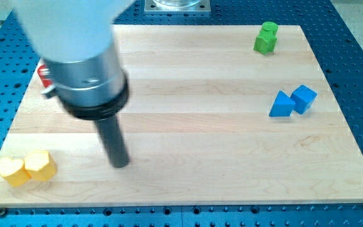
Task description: Separate the blue and green blocks
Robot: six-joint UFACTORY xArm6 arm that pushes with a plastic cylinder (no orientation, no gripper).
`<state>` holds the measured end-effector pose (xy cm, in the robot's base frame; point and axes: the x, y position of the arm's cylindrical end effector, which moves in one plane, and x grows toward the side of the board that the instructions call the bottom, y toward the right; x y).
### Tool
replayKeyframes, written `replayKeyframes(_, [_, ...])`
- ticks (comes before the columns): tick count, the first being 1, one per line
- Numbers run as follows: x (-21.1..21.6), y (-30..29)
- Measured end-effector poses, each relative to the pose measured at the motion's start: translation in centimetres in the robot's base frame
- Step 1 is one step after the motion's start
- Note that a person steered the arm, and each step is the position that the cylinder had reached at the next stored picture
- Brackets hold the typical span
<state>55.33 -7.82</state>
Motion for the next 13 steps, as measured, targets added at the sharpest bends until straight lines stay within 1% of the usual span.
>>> replayKeyframes(2, [-1.5, 18.3])
replayKeyframes(3, [-2.7, 24.8])
replayKeyframes(4, [-3.5, 28.8])
replayKeyframes(5, [-6.2, 32.6])
replayKeyframes(6, [-8.8, 33.2])
replayKeyframes(7, [-9.9, 32.4])
replayKeyframes(8, [-9.8, 29.6])
replayKeyframes(9, [-9.3, 29.3])
replayKeyframes(11, [-8.8, 25.6])
replayKeyframes(12, [-6.7, 25.6])
replayKeyframes(13, [-8.0, 22.1])
